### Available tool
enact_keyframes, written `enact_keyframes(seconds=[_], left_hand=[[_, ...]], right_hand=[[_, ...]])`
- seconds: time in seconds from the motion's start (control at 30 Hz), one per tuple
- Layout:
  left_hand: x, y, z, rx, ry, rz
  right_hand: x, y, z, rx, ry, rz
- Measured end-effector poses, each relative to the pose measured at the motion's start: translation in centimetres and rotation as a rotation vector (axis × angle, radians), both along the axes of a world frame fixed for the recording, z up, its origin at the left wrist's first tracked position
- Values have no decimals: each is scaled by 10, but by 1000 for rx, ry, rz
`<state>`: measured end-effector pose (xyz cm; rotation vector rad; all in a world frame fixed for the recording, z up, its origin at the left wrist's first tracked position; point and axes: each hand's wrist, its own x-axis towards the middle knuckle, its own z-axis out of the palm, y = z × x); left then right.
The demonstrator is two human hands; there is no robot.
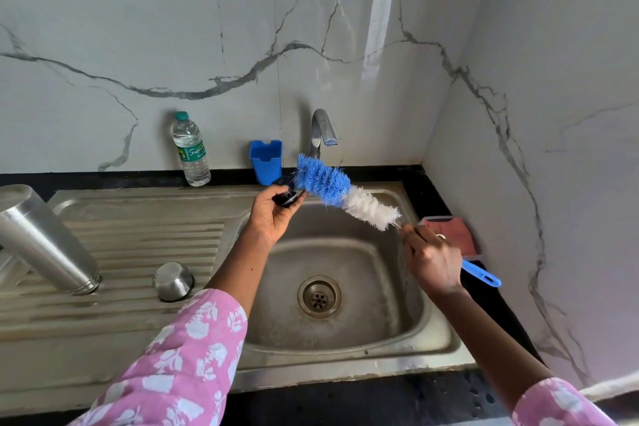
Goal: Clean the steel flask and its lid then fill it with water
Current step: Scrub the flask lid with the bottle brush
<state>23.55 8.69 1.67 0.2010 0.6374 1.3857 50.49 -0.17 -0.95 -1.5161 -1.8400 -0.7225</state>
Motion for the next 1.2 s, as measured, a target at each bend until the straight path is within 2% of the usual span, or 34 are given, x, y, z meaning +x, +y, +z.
enact_keyframes(seconds=[0.1, 0.23, 0.33, 0.5, 0.73, 1.2], left_hand=[[4, 1, 0, -31, 42, 36], [5, 2, -3, -169, 296, 30], [5, 1, -6, -220, 394, 17], [5, -2, -10, -150, 427, -5], [3, -2, -12, -103, 432, 66], [-1, -4, -8, -66, 384, 41]], right_hand=[[-6, 0, 4, -28, 70, -6], [-9, 0, 7, -64, 121, -18], [-11, 0, 9, -84, 117, -19], [-14, -2, 15, -80, 53, -1], [-12, -13, 30, 59, -244, 62], [-21, -5, 52, 66, -296, 56]])
